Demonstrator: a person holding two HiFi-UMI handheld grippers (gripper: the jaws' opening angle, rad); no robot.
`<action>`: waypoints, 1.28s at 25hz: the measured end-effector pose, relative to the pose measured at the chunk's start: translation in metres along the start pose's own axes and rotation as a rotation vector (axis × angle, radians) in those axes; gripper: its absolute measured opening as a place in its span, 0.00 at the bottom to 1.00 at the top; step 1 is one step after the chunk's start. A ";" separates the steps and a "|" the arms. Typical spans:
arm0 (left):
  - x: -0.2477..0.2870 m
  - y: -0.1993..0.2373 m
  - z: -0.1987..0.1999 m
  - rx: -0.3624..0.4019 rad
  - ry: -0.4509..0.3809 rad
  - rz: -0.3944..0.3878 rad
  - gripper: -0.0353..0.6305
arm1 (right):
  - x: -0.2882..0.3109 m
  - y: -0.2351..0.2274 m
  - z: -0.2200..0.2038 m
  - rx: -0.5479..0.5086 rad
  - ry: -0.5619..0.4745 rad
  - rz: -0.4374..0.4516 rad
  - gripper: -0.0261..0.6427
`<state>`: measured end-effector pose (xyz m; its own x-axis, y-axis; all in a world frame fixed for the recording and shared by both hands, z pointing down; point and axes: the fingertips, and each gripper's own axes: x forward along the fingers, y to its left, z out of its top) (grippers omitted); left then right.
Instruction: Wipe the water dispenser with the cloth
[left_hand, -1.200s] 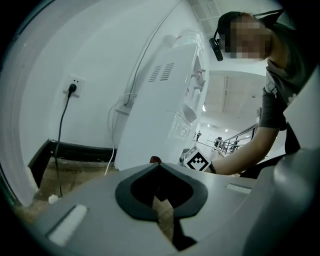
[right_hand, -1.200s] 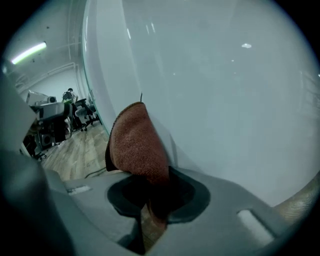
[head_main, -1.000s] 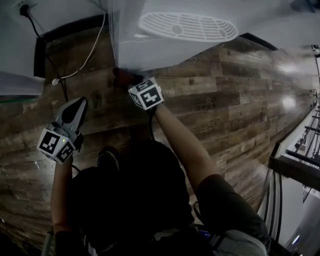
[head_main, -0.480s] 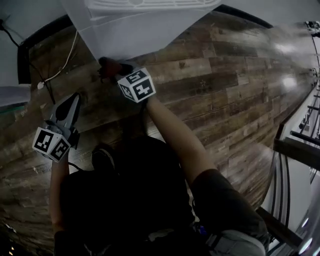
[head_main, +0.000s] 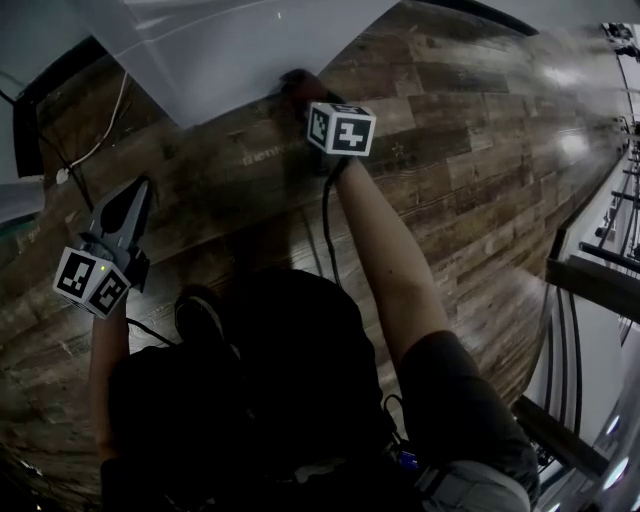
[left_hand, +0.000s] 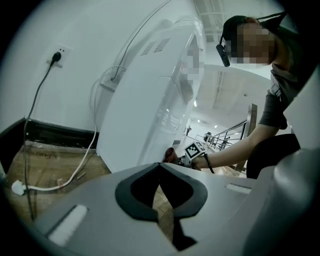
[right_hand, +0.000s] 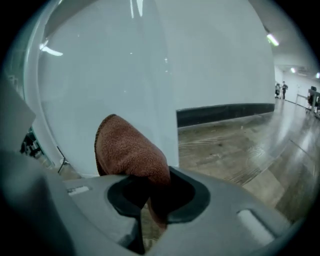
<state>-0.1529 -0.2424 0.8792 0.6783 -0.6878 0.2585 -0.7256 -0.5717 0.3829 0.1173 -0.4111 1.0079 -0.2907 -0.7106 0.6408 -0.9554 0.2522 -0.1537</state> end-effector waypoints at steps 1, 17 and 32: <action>0.001 0.001 -0.001 -0.003 -0.002 0.000 0.07 | -0.003 -0.010 0.002 0.025 -0.004 -0.026 0.13; -0.002 0.008 0.007 -0.027 -0.072 0.035 0.07 | -0.062 0.261 -0.023 -0.195 0.026 0.571 0.13; 0.005 -0.006 0.018 -0.002 -0.098 0.012 0.07 | -0.062 0.143 0.045 0.066 -0.116 0.377 0.13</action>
<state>-0.1472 -0.2497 0.8620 0.6554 -0.7347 0.1751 -0.7330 -0.5628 0.3819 -0.0037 -0.3610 0.9124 -0.6220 -0.6469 0.4412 -0.7807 0.4695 -0.4123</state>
